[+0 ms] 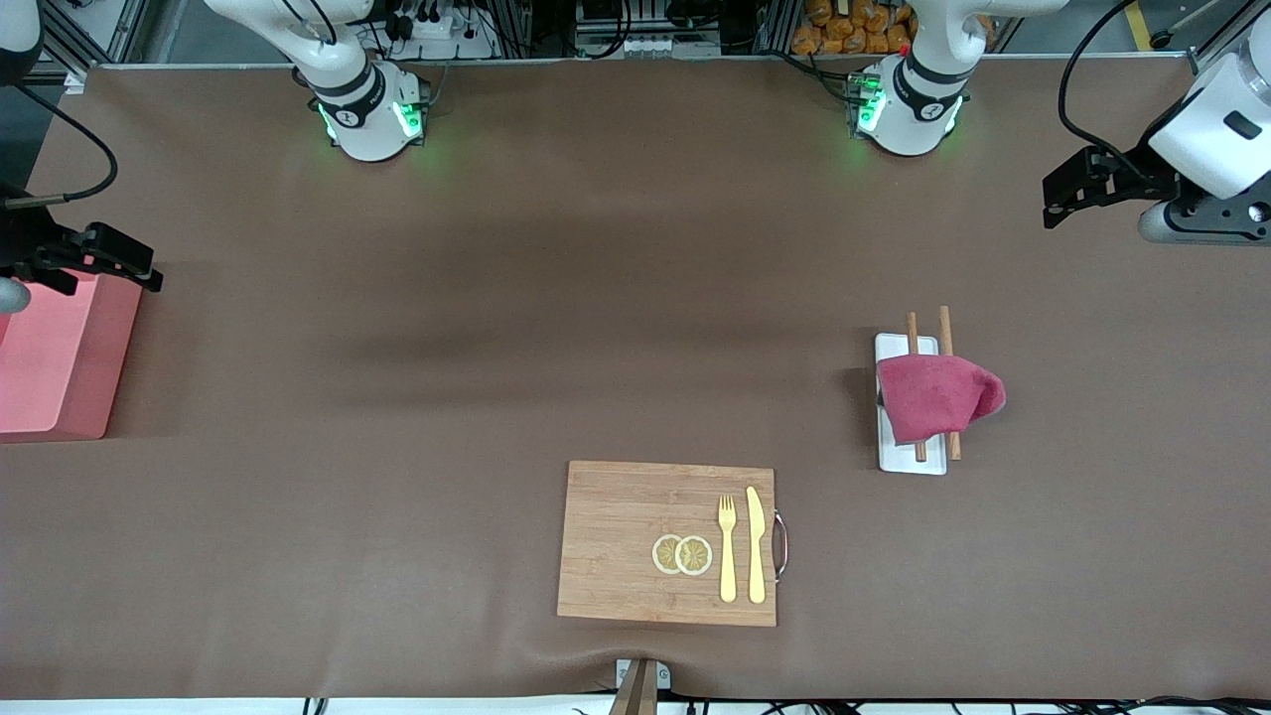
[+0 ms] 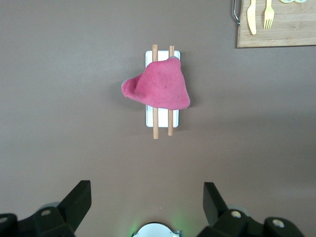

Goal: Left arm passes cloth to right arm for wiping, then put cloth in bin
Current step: 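Reach the left gripper down to the pink cloth on the tray, then grasp the pink cloth with the left gripper and lift it, then carry the cloth toward the right gripper while the right gripper approaches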

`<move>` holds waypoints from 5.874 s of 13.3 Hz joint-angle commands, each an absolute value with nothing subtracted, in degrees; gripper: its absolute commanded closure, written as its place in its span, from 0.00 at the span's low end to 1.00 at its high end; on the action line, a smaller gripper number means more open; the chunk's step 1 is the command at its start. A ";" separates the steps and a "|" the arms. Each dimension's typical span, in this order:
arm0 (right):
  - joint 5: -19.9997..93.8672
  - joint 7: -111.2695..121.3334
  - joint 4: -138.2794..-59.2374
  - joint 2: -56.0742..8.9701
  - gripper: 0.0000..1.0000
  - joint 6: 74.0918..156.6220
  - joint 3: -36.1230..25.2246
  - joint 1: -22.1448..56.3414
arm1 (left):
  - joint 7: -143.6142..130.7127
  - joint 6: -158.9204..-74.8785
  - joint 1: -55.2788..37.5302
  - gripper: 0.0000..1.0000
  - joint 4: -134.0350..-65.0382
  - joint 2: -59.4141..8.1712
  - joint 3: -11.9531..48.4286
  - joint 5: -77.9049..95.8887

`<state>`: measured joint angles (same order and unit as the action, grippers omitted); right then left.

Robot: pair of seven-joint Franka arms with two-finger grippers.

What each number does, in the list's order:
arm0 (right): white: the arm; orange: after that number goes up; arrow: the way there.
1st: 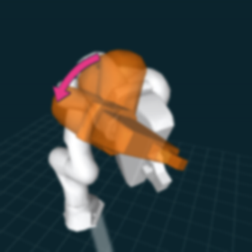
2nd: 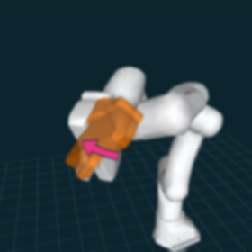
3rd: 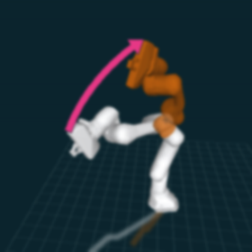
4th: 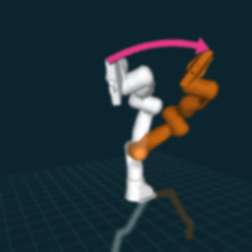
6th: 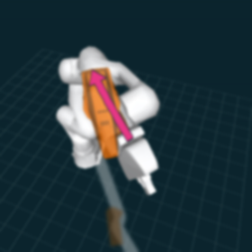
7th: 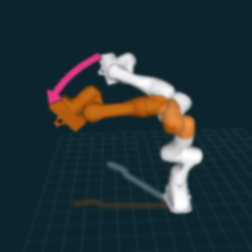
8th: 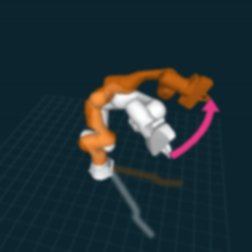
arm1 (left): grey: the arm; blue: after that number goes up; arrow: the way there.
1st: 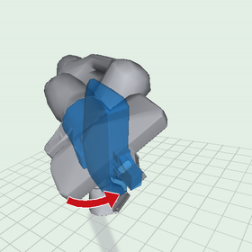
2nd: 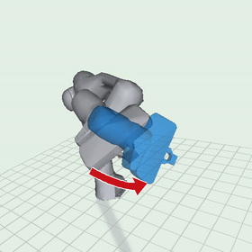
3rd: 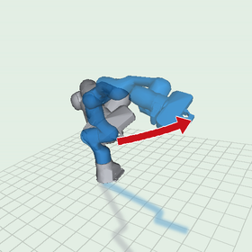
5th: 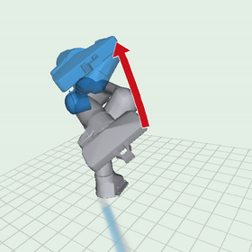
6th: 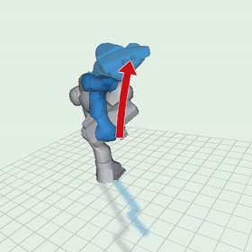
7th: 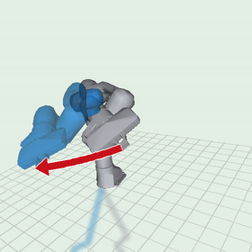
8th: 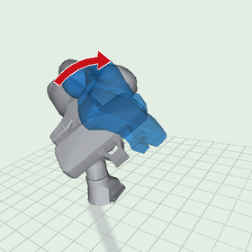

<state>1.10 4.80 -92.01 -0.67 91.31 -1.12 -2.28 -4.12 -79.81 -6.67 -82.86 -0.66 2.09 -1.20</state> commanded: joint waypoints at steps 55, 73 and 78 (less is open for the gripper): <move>5.80 -21.70 -90.79 -6.94 0.00 87.10 -0.97 -3.25 | -34.71 -102.41 8.61 1.00 -95.99 -21.28 3.25 13.97; 39.71 -89.47 -86.05 -16.08 0.00 84.99 -0.97 10.20 | -71.78 -97.62 -1.31 1.00 -78.93 -17.48 32.41 14.85; 43.59 -95.43 -86.22 -18.54 0.00 89.89 -0.97 15.11 | -83.64 -114.04 -12.98 1.00 -78.84 -21.35 34.01 14.85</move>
